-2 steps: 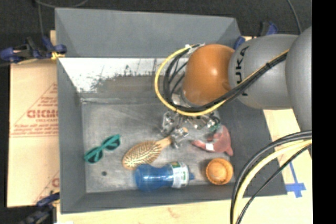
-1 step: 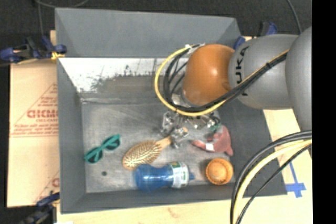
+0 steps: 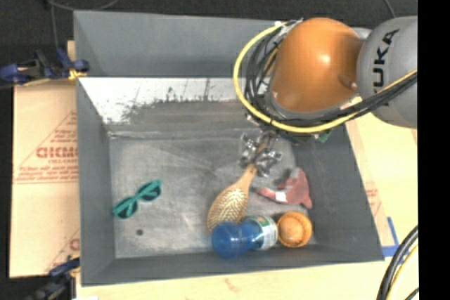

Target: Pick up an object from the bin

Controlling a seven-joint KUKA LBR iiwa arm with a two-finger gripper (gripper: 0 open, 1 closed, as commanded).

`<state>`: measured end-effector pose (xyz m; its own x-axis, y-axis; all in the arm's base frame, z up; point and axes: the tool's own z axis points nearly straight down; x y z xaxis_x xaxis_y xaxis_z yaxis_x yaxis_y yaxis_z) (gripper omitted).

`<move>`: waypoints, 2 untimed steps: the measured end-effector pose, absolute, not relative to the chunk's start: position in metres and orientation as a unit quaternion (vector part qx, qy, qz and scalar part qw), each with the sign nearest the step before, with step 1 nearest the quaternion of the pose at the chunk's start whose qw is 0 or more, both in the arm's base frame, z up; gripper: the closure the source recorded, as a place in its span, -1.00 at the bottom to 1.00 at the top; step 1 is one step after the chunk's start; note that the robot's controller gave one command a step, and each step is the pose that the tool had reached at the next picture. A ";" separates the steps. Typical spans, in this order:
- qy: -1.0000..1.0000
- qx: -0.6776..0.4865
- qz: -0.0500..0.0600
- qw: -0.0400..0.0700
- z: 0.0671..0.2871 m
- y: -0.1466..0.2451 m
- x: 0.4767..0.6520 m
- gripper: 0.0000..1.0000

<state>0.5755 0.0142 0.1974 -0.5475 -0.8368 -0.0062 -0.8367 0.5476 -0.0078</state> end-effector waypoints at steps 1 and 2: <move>0.880 -0.475 0.000 0.004 0.195 0.015 0.575 1.00; 0.866 -0.501 -0.002 0.006 0.143 0.011 0.585 1.00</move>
Offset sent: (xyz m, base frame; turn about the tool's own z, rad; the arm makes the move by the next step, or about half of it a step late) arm 0.0153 -0.0080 -0.1274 -0.1321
